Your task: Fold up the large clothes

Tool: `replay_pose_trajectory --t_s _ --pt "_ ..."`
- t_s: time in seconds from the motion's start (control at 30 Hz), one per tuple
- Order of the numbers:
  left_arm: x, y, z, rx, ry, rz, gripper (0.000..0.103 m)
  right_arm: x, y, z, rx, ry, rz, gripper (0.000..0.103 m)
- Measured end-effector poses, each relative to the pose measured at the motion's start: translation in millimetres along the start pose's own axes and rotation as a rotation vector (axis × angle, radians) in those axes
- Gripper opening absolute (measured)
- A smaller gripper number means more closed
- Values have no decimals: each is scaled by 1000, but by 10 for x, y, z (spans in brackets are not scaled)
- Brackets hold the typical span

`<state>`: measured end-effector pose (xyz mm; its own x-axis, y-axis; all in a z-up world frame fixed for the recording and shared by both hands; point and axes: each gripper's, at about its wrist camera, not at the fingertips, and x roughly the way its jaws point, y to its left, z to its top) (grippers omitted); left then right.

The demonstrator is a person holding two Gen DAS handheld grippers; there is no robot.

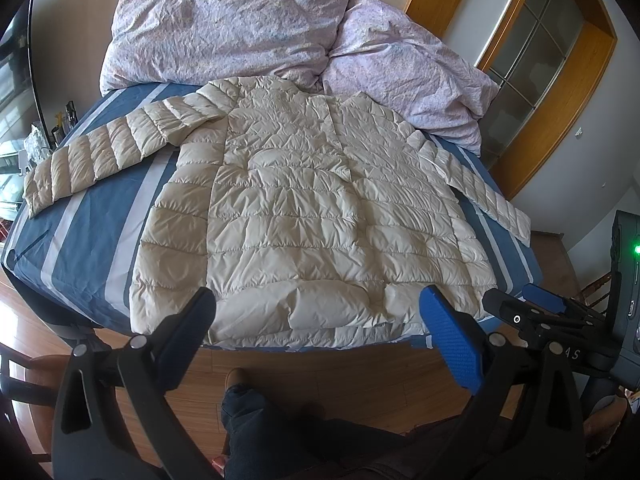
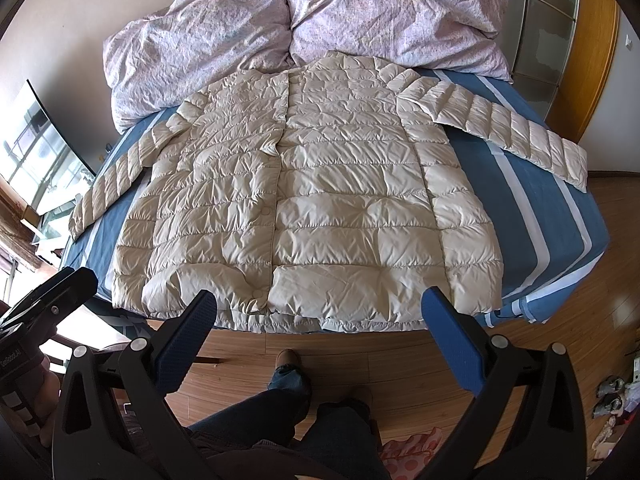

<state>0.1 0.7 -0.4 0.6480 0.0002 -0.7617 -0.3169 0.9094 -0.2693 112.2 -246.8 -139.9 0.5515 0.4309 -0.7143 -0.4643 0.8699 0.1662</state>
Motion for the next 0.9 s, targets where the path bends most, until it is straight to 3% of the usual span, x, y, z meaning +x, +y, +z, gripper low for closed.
replay_pose_trajectory --t_s 0.9 --pt "0 -4 1 1 -1 1 101 -2 -4 1 2 0 2 102"
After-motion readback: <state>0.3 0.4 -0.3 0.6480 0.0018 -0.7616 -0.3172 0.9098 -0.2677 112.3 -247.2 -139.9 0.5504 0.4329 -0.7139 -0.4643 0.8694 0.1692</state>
